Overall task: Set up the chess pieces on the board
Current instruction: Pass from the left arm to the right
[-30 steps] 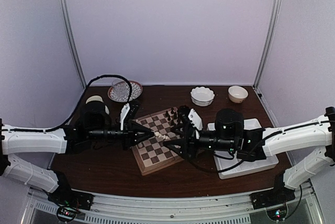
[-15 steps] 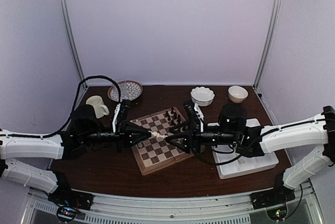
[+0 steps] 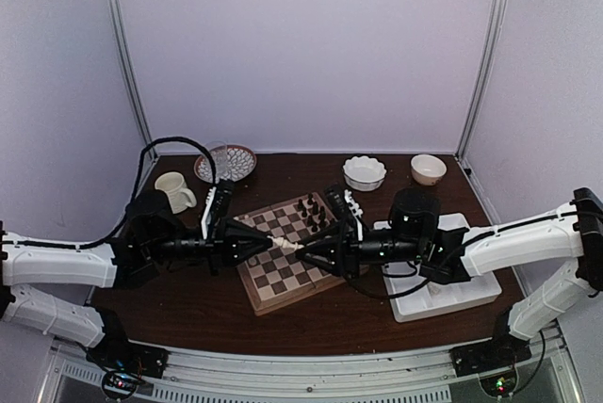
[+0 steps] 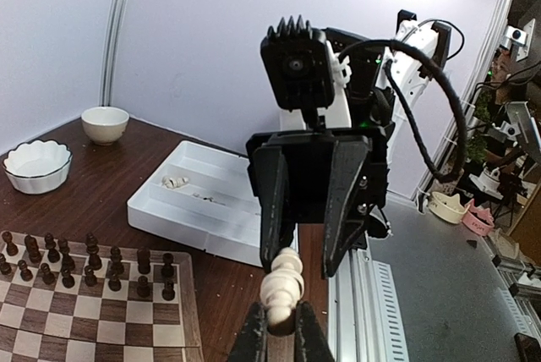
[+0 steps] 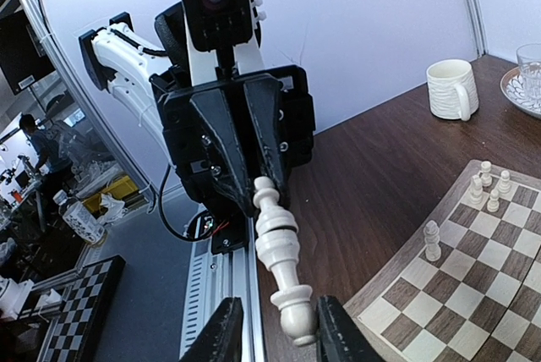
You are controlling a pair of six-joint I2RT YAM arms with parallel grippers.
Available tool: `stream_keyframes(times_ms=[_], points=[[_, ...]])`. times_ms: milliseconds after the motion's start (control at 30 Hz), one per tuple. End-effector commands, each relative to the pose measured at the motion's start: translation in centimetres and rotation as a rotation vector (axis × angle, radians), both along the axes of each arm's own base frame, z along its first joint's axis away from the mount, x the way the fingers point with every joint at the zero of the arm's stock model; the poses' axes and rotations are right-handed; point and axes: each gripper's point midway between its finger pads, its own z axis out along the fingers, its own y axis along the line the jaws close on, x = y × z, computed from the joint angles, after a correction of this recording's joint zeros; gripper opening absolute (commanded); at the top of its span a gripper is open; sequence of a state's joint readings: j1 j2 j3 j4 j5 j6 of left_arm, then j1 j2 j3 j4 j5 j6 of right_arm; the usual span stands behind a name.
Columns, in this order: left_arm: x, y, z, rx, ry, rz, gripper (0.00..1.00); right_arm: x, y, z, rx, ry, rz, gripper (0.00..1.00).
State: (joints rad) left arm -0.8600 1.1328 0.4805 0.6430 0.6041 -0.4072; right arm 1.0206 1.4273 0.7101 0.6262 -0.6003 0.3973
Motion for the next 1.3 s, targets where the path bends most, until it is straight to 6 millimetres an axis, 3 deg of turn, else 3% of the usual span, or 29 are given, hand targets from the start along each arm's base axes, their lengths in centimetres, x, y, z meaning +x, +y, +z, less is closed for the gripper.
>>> stream_keyframes(times_ms=[0, 300, 567, 900, 1267], points=[[0.0, -0.4, 0.9, -0.033, -0.023, -0.026, 0.00, 0.1, 0.3, 1.8, 0.057, -0.015, 0.017, 0.27], [0.2, -0.5, 0.8, -0.023, -0.017, -0.015, 0.00, 0.5, 0.2, 1.6, 0.057, 0.000, 0.007, 0.14], [1.8, 0.0, -0.1, 0.048, -0.022, 0.084, 0.00, 2.3, -0.5, 0.7, 0.031, 0.021, -0.066, 0.02], [6.7, 3.0, -3.3, 0.427, 0.005, 0.386, 0.00, 7.2, -2.9, -3.1, -0.133, 0.011, -0.341, 0.00], [10.6, 6.5, -7.1, 0.765, 0.075, 0.639, 0.00, 8.1, -3.1, -4.7, -0.190, 0.003, -0.384, 0.00]])
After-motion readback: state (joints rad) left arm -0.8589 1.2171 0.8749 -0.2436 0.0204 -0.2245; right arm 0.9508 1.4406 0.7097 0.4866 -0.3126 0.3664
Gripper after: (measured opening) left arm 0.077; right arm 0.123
